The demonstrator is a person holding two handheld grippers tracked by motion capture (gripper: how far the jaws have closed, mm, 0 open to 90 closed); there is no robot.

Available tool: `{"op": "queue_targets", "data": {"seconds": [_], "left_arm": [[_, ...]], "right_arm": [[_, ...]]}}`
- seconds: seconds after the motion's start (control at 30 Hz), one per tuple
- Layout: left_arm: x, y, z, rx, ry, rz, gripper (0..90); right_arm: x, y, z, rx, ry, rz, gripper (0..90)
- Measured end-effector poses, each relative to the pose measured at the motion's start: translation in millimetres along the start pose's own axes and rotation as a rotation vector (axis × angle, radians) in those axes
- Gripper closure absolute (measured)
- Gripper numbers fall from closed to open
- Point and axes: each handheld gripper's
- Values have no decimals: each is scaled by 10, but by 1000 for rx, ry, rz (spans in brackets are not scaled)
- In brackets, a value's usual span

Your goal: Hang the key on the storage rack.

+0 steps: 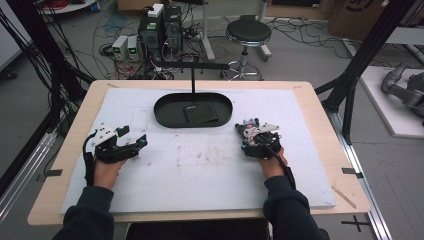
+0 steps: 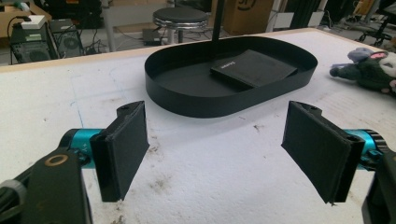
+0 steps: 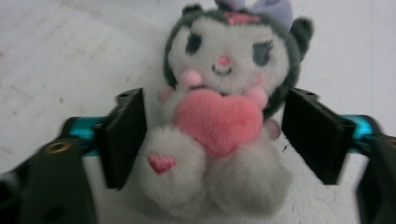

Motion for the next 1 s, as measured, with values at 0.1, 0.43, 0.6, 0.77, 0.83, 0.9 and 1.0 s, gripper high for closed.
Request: {"op": "queue_targets", "data": {"seconds": [0.1, 0.43, 0.6, 0.77, 0.83, 0.9, 1.0], "left_arm": [[0, 5, 1, 0, 1, -7, 221], [1, 10, 1, 3, -2, -12, 221], [0, 17, 1, 6, -2, -12, 221], [0, 22, 1, 10, -3, -11, 222], [1, 25, 1, 10, -4, -13, 222], [-1, 30, 2, 11, -4, -11, 222], [0, 33, 3, 12, -4, -11, 222]], "right_arm": [[54, -51, 2, 10, -3, -30, 429], [262, -219, 73, 118, 69, -193, 325], [218, -170, -1, 86, -5, -137, 207], [14, -109, -89, 88, 30, -133, 194], [-52, -79, -100, 104, 66, -118, 209], [-65, -58, -111, 112, 76, -109, 258], [-65, -57, -117, 116, 83, -96, 264]]}}
Point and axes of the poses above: each handheld gripper's, and its own axes: x roughly backward along the jaws, z roughly out of its underside, y roughly to its left, and after that the axes turned 12 degrees about -z, right-handed
